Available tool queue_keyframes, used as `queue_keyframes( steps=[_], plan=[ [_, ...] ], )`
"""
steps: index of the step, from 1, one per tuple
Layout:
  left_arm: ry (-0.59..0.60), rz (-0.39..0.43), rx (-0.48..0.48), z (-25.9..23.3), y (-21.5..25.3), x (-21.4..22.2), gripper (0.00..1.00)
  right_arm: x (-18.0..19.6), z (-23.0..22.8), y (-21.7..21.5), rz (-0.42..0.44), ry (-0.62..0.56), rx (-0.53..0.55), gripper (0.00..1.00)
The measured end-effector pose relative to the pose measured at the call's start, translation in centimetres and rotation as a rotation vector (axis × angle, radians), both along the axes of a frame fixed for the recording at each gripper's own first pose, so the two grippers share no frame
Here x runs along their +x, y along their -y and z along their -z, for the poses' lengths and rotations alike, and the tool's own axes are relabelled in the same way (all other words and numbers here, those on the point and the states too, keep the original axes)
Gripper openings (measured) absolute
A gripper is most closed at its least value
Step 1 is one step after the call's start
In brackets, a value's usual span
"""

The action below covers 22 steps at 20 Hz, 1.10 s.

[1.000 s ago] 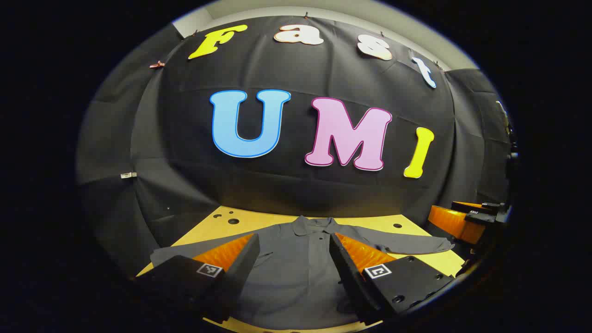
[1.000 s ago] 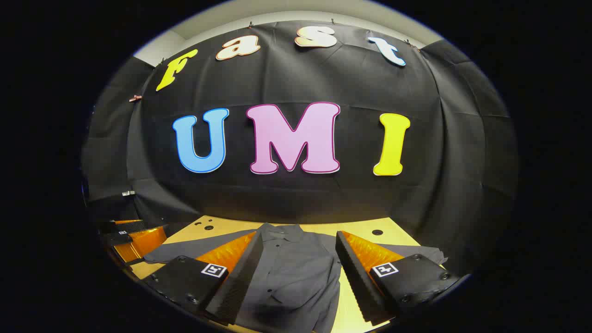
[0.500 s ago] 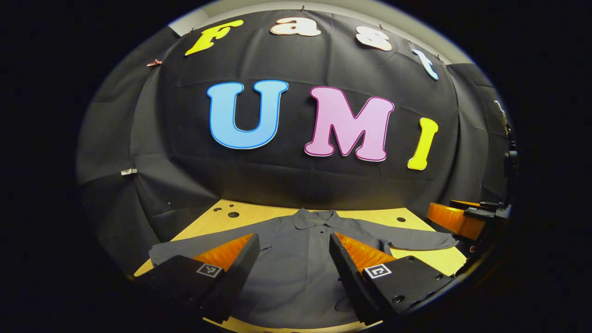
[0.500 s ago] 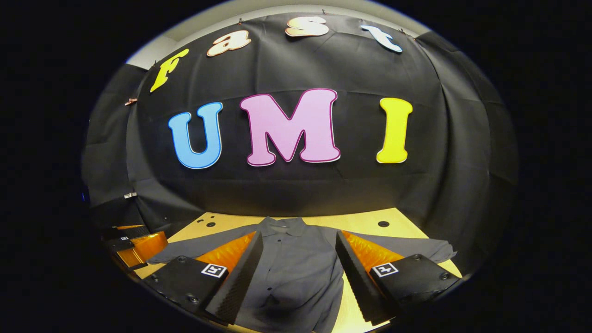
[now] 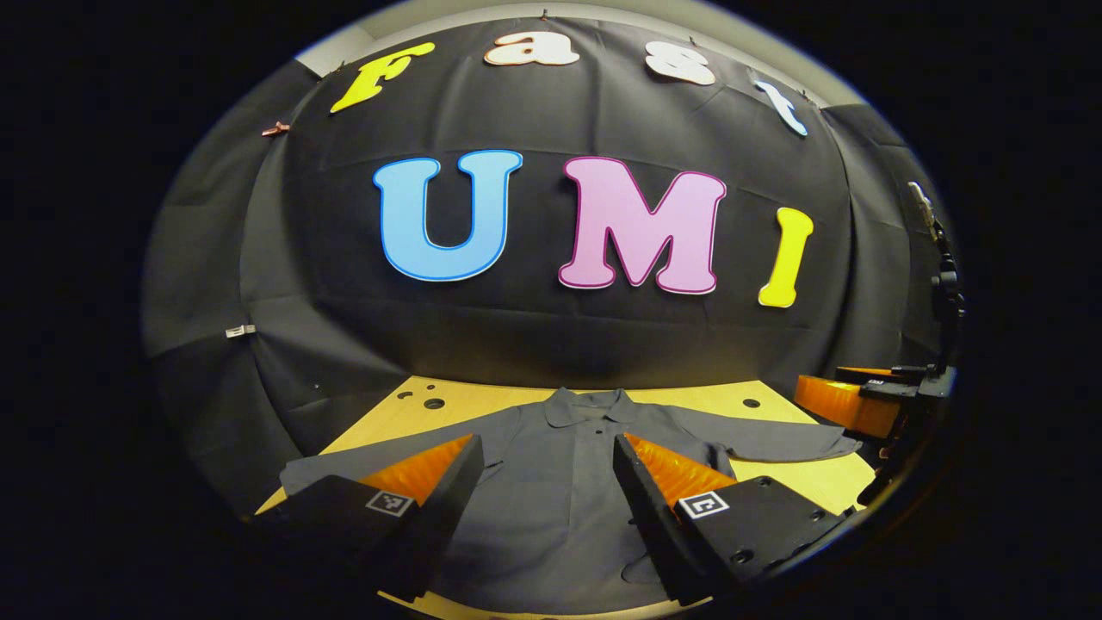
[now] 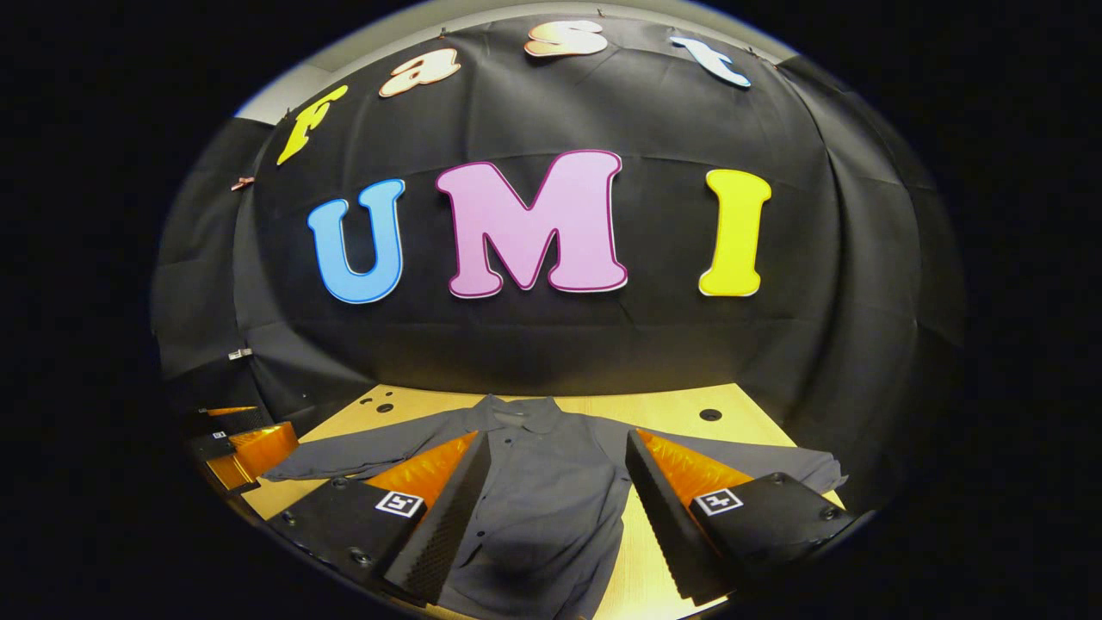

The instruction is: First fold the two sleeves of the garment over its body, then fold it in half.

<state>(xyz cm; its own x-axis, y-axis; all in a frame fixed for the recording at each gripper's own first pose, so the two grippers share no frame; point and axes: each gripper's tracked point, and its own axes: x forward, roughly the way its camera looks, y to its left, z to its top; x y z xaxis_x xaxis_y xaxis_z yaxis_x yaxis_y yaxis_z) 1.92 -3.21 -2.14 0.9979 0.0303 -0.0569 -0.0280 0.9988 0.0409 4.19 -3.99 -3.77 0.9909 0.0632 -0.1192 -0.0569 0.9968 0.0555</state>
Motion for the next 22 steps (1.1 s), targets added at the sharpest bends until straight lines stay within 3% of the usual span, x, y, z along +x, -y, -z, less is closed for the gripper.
queue_keyframes(
  steps=[2,3,6,8,9,13,22],
  plan=[
    [-0.008,-0.012,0.001,0.4,0.0,0.1,0.92,0.5,0.8,0.7,0.001,-0.030,0.008,0.98],
    [-0.013,-0.013,0.001,0.5,0.1,0.2,0.96,0.8,1.2,1.2,0.006,-0.040,0.008,0.98],
    [-0.028,-0.024,0.007,0.9,0.0,0.5,0.96,2.3,3.0,3.8,0.048,-0.116,-0.006,0.98],
    [-0.037,-0.035,0.005,1.1,-0.1,0.8,0.92,3.6,3.7,5.6,0.075,-0.134,0.042,0.98],
    [-0.049,-0.044,0.004,1.4,-0.2,1.0,0.96,4.2,4.0,6.7,0.097,-0.146,0.071,0.98],
    [-0.090,-0.084,0.003,2.6,-0.5,1.5,0.96,5.9,6.9,12.4,0.190,-0.245,0.124,0.98],
    [-0.175,-0.166,-0.036,5.2,-0.7,2.0,0.96,6.8,16.8,28.1,0.521,-0.490,0.151,0.99]
  ],
)
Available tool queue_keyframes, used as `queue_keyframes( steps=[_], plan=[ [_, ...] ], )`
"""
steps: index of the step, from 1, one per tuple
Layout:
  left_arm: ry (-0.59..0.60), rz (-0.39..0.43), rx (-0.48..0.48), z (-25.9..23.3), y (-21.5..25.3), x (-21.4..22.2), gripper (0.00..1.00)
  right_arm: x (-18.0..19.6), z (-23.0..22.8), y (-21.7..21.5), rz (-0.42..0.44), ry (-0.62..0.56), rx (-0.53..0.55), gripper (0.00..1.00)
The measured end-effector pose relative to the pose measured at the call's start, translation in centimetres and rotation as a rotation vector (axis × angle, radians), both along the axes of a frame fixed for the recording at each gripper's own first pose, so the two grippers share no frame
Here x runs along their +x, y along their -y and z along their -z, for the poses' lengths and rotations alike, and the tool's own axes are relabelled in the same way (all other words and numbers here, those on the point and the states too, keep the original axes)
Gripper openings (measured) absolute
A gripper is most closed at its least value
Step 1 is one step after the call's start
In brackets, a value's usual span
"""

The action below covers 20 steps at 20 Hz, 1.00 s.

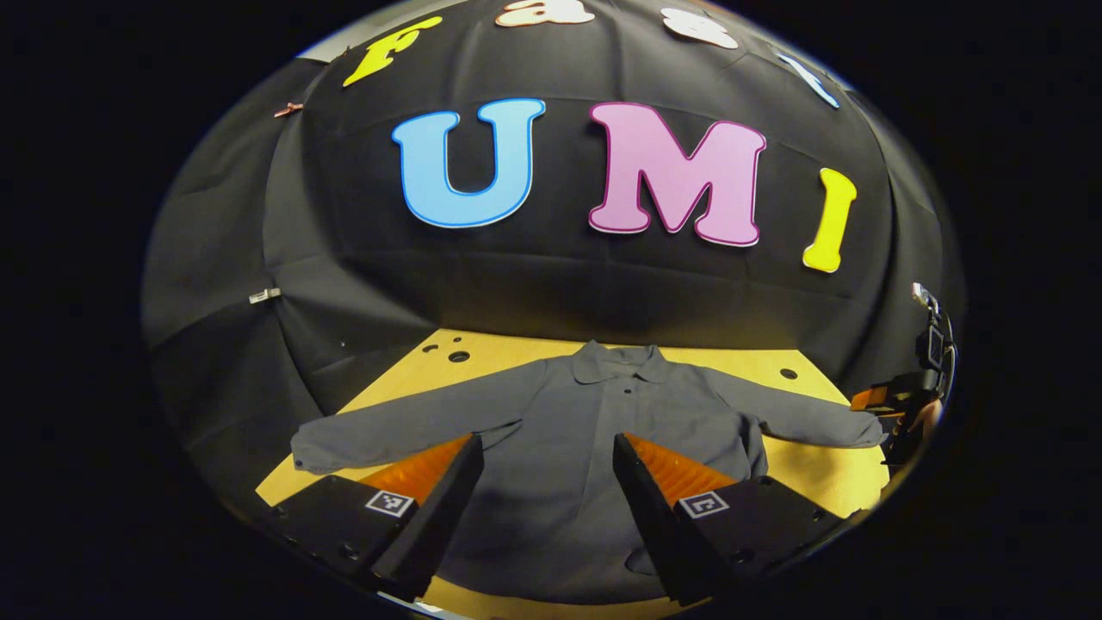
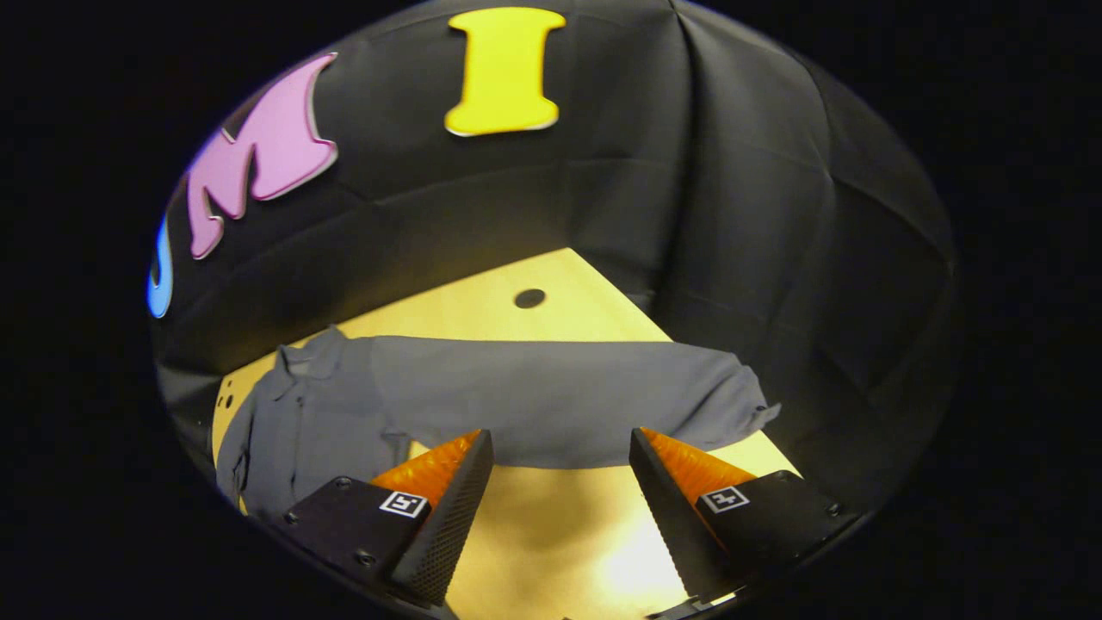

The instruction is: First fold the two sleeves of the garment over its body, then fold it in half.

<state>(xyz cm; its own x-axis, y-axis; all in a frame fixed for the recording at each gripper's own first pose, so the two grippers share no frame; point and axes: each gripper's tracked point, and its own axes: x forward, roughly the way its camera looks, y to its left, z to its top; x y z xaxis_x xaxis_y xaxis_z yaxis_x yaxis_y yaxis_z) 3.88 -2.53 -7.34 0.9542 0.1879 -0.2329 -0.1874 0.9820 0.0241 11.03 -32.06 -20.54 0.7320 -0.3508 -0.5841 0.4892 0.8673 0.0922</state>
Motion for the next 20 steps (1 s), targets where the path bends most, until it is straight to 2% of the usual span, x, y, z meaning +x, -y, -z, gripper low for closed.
queue_keyframes(
  steps=[5,12,16,20],
  plan=[
    [-0.036,-0.016,-0.028,1.2,0.7,0.9,0.96,0.4,3.2,5.7,0.139,-0.056,0.045,0.99],
    [-0.065,0.009,0.011,1.3,1.3,2.7,0.96,0.3,7.4,12.5,0.324,-0.121,0.091,0.99],
    [-0.081,0.005,0.024,1.7,0.8,3.5,0.96,0.4,9.4,14.7,0.385,-0.144,0.120,0.99],
    [-0.109,-0.009,-0.008,2.5,0.3,3.6,0.96,0.6,9.8,14.7,0.383,-0.161,0.105,0.96]
  ],
)
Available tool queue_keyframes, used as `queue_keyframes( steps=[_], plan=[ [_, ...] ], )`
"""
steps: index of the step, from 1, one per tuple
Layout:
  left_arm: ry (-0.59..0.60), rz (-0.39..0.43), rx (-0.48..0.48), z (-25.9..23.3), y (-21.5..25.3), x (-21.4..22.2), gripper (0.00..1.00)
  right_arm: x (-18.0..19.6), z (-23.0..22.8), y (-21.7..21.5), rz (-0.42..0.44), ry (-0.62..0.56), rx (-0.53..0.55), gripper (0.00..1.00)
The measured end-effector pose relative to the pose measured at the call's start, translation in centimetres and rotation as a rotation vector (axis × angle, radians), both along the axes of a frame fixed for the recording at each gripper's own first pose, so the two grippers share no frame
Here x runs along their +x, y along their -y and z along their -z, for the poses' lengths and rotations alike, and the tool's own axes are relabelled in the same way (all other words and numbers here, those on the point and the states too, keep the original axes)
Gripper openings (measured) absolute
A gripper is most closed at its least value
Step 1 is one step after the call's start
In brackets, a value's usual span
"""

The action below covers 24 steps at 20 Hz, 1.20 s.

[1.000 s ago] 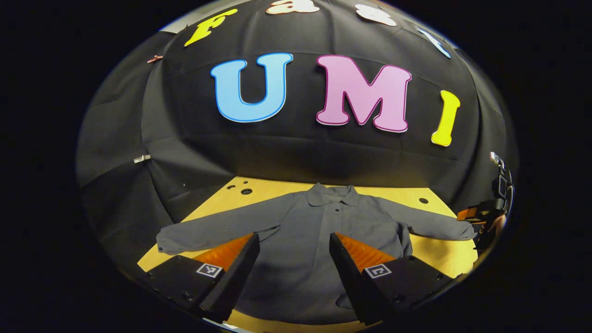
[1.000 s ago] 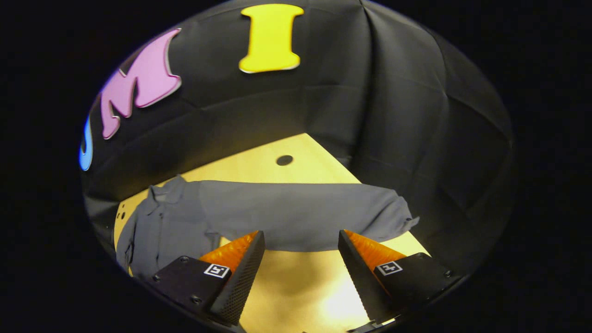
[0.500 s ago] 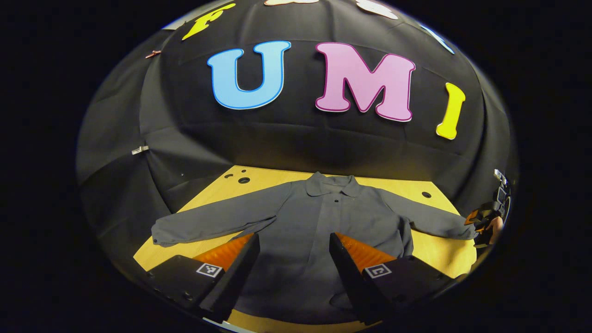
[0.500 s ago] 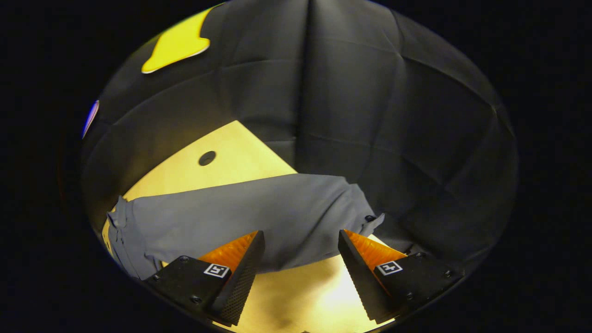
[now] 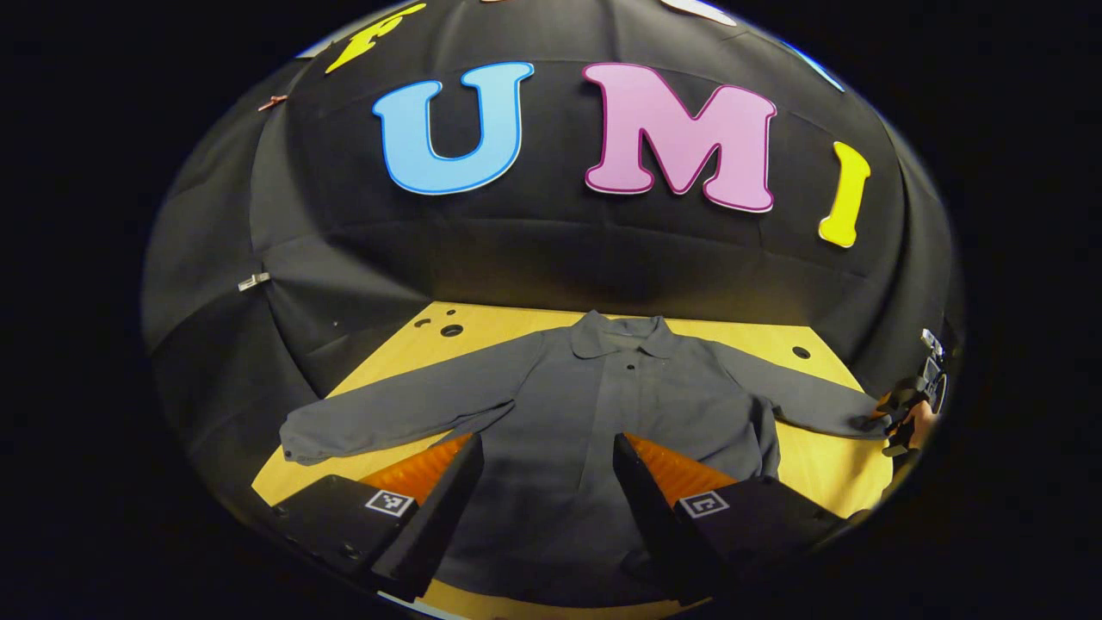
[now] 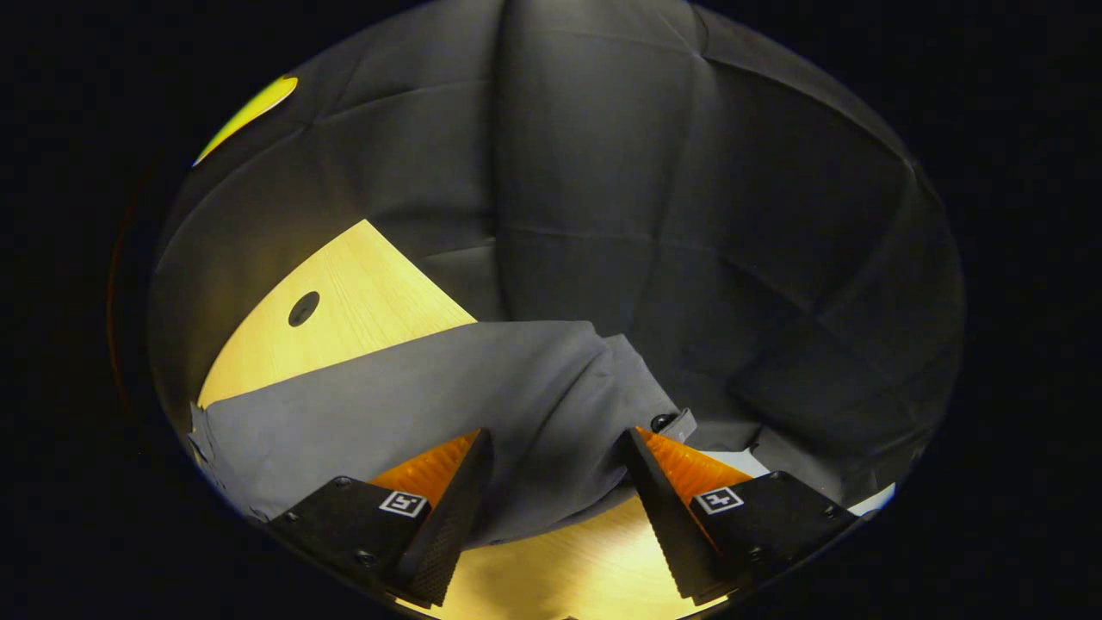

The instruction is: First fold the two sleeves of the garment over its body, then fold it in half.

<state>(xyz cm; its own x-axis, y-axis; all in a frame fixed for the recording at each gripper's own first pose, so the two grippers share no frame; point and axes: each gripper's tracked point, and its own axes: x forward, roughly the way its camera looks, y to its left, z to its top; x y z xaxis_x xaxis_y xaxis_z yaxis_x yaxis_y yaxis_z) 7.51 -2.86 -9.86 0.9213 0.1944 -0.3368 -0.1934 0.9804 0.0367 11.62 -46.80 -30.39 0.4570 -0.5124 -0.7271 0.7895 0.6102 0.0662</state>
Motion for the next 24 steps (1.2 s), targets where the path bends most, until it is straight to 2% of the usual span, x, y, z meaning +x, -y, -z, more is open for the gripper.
queue_keyframes(
  steps=[4,5,6,8,12,13,17,20,24],
  plan=[
    [-0.007,-0.018,-0.011,0.3,-0.2,-0.1,0.96,-0.1,0.0,-0.2,-0.019,-0.005,-0.018,0.96],
    [-0.006,-0.019,-0.006,0.2,-0.2,-0.2,0.96,-0.2,-0.3,-0.1,-0.025,-0.007,-0.025,0.90],
    [-0.002,-0.019,-0.004,0.2,-0.2,-0.3,0.96,0.0,-0.4,-0.2,-0.038,-0.002,-0.014,0.97],
    [0.003,-0.018,-0.021,0.3,0.1,-0.3,0.96,0.2,-0.6,-0.3,-0.070,-0.007,-0.013,0.72],
    [-0.002,-0.037,-0.057,0.7,0.3,-0.8,0.96,0.2,-1.2,-0.6,-0.144,0.009,-0.025,0.15],
    [-0.001,-0.042,-0.057,0.6,0.3,-1.0,0.96,0.2,-1.1,-0.6,-0.158,0.016,-0.019,0.07],
    [-0.007,-0.060,-0.057,0.9,-0.3,-1.7,0.96,0.7,-1.7,-1.2,-0.170,0.042,0.063,0.06],
    [-0.001,-0.066,-0.040,0.6,-0.8,-2.1,0.96,1.5,-3.2,-1.1,-0.214,0.069,-0.002,0.05],
    [0.013,-0.080,-0.044,0.1,-1.5,-2.8,0.96,2.1,-6.5,-1.6,-0.351,0.085,-0.132,0.05]
  ],
)
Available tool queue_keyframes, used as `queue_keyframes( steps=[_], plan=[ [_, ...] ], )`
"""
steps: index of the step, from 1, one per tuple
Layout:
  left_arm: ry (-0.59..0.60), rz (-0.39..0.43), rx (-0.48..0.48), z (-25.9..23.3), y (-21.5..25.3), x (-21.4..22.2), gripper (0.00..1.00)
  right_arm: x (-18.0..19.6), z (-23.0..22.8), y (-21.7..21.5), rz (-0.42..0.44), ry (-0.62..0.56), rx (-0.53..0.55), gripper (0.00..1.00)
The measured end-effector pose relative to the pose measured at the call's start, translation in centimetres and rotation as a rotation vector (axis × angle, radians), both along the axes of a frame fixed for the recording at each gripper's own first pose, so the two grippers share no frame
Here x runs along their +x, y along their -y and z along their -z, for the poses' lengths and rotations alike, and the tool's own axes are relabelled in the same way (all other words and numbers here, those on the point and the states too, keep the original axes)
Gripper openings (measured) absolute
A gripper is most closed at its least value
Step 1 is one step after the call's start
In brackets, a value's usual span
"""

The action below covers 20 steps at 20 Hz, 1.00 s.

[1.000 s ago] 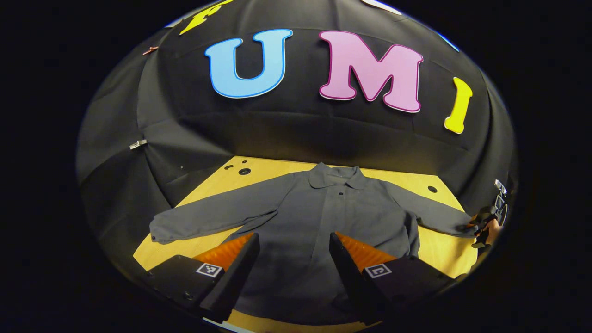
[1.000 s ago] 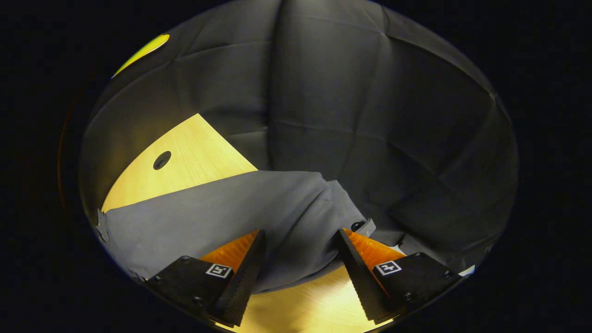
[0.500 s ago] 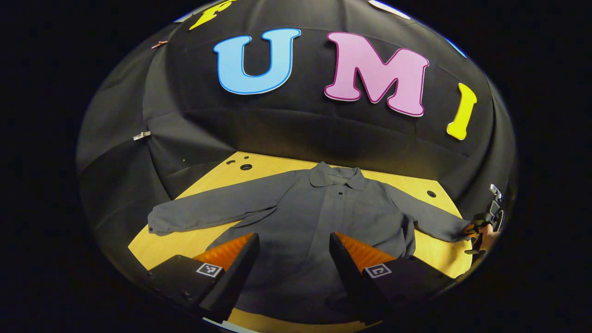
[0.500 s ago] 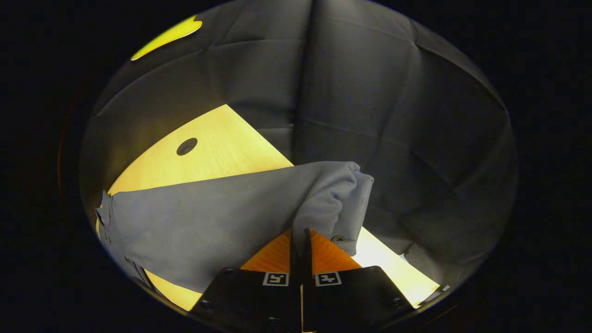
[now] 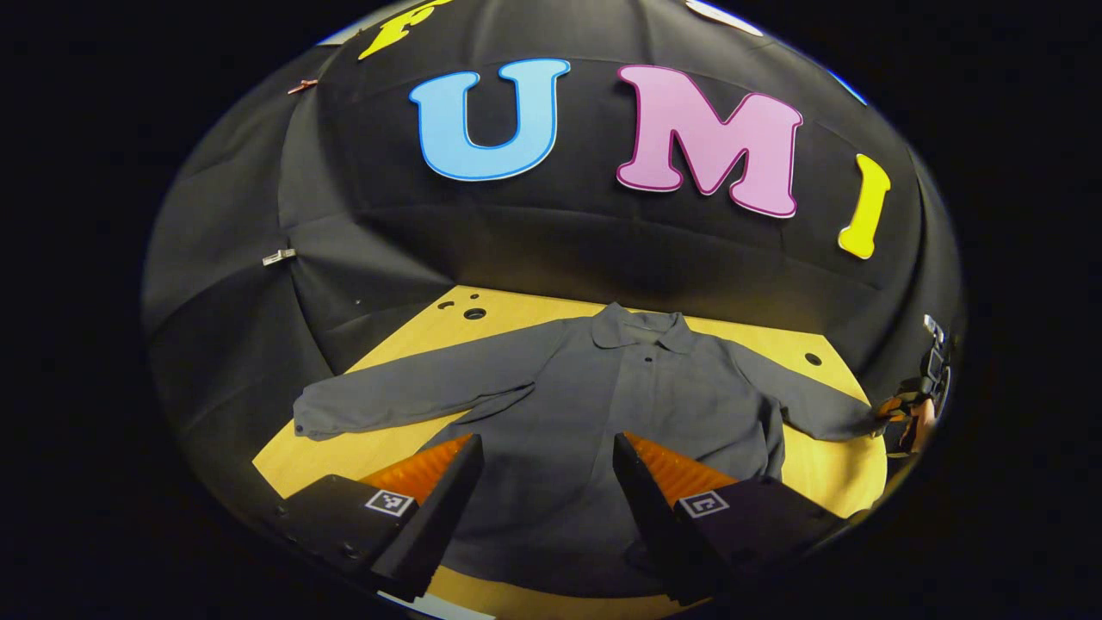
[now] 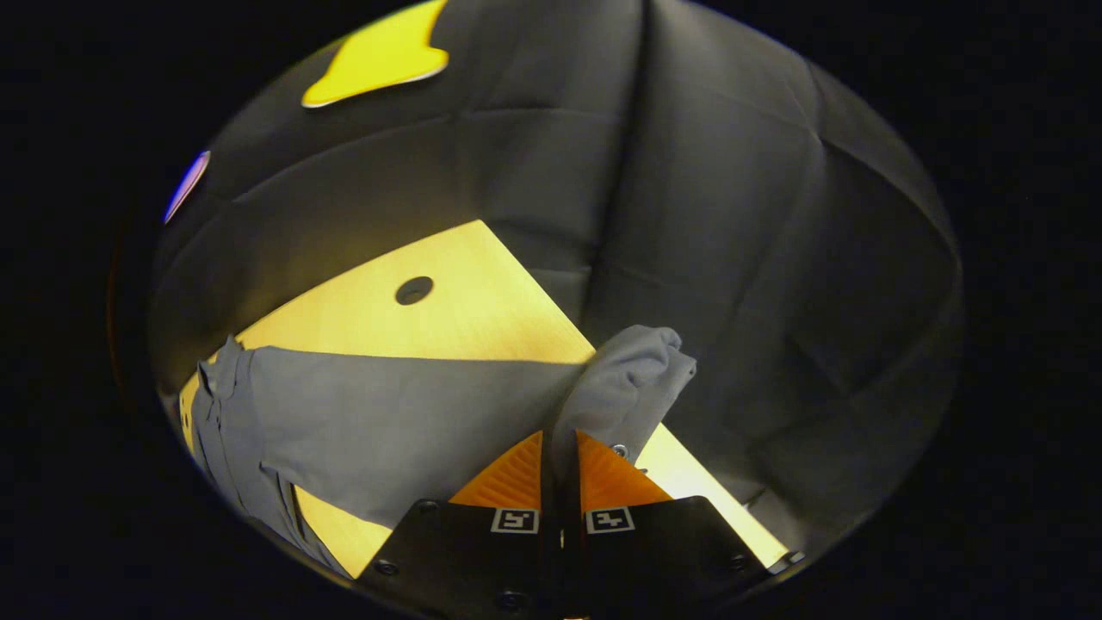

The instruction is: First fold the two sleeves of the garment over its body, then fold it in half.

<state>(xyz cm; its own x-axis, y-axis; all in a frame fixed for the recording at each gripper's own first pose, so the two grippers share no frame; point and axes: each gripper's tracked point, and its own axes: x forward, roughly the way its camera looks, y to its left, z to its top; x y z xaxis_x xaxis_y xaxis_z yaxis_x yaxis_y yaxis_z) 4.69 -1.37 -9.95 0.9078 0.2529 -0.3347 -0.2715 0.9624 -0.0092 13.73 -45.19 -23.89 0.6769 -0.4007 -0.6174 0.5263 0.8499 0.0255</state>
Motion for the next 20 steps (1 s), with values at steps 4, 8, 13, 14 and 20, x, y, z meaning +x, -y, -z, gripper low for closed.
queue_keyframes(
  steps=[4,8,13,14,20],
  plan=[
    [0.009,-0.018,-0.022,0.0,-0.9,-1.1,0.96,0.3,-2.2,-0.9,-0.095,0.044,-0.065,0.05],
    [0.018,-0.006,0.005,-0.5,-2.1,-2.0,0.96,0.7,-4.3,-2.8,-0.228,0.063,-0.135,0.05],
    [0.034,-0.007,-0.003,-1.0,-3.8,-2.7,0.96,0.4,-10.5,-5.2,-0.392,0.144,-0.169,0.05],
    [0.036,-0.004,-0.005,-1.0,-4.0,-3.0,0.96,0.4,-12.1,-5.9,-0.425,0.157,-0.172,0.05],
    [0.052,-0.028,-0.030,-0.9,-5.6,-4.6,0.96,-1.2,-20.0,-10.4,-0.632,0.213,-0.172,0.05]
  ],
)
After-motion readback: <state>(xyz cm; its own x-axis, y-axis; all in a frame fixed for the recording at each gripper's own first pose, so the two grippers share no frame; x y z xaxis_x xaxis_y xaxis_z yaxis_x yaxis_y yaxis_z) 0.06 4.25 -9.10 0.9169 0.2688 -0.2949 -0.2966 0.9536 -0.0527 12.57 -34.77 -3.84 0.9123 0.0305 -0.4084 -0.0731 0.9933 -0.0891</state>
